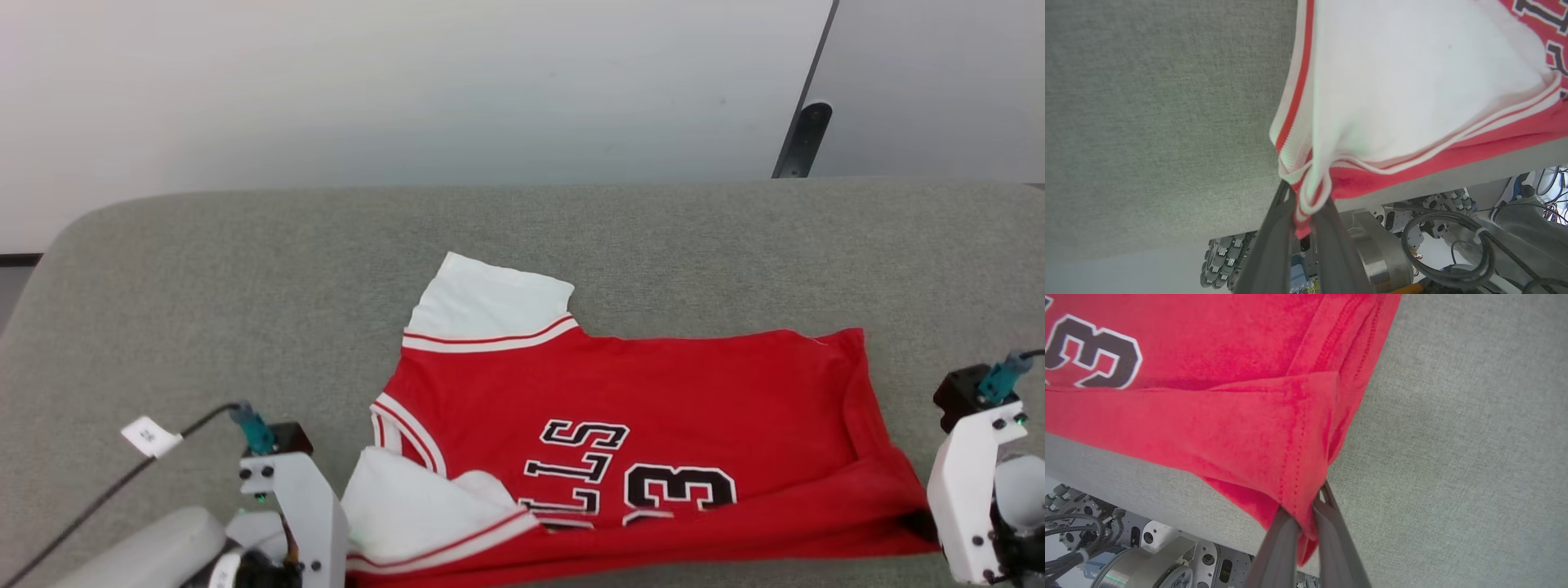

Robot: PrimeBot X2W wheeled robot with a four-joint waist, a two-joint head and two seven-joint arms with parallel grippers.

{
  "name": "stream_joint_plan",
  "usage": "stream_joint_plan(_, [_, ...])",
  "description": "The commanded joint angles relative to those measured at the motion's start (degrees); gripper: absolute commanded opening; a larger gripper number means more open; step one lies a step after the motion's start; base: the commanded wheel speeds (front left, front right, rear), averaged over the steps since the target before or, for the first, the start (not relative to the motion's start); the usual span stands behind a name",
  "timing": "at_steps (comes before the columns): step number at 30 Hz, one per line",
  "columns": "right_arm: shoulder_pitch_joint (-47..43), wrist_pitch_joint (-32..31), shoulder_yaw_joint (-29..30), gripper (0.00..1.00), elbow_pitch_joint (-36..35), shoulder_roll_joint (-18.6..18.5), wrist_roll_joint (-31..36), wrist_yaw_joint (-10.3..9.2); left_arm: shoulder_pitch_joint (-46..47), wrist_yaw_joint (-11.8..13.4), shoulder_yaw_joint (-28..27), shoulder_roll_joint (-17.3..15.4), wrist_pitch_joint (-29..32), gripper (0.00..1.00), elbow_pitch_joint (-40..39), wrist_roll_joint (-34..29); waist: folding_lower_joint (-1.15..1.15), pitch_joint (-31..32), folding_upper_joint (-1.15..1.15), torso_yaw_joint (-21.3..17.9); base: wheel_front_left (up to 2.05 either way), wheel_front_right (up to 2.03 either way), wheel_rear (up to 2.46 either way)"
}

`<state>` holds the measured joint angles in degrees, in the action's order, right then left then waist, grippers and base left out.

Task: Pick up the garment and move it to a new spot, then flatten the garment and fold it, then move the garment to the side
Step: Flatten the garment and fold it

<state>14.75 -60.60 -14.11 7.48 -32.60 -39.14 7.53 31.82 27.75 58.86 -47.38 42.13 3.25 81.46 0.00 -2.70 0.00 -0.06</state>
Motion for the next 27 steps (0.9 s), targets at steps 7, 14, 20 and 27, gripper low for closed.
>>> stream_joint_plan(7, [-1.6, 1.6, -0.1, 0.14, 1.8, 2.6, 2.9, -0.08, -0.8, -2.2, 1.0, 2.6, -3.0, 0.33, 4.6, -2.2, 0.00, -0.5, 0.00, -0.9, 0.00, 0.00, 0.00])
stream_joint_plan(14, [-0.3, 3.3, -1.9, 1.00, 3.5, 3.9, 4.0, -0.07, 1.2, -3.6, 1.3, 5.2, -3.0, 1.00, 9.6, -2.9, 0.00, -0.7, 0.00, -1.9, 0.00, 0.00, 0.00])
stream_joint_plan(20, [-0.3, 4.9, -1.1, 1.00, 2.7, 3.7, 3.6, -0.07, 3.2, -4.0, 1.4, 4.2, -2.8, 1.00, 10.0, -4.5, 0.00, -0.6, 0.00, -2.6, 0.00, 0.00, 0.00])
stream_joint_plan(27, [-2.3, 12.3, -0.4, 1.00, -3.0, 2.6, 3.9, -0.07, 5.7, -4.2, -0.1, 1.6, -5.3, 1.00, 6.6, -6.9, 0.00, 0.0, 0.00, -3.7, 0.00, 0.00, 0.00])
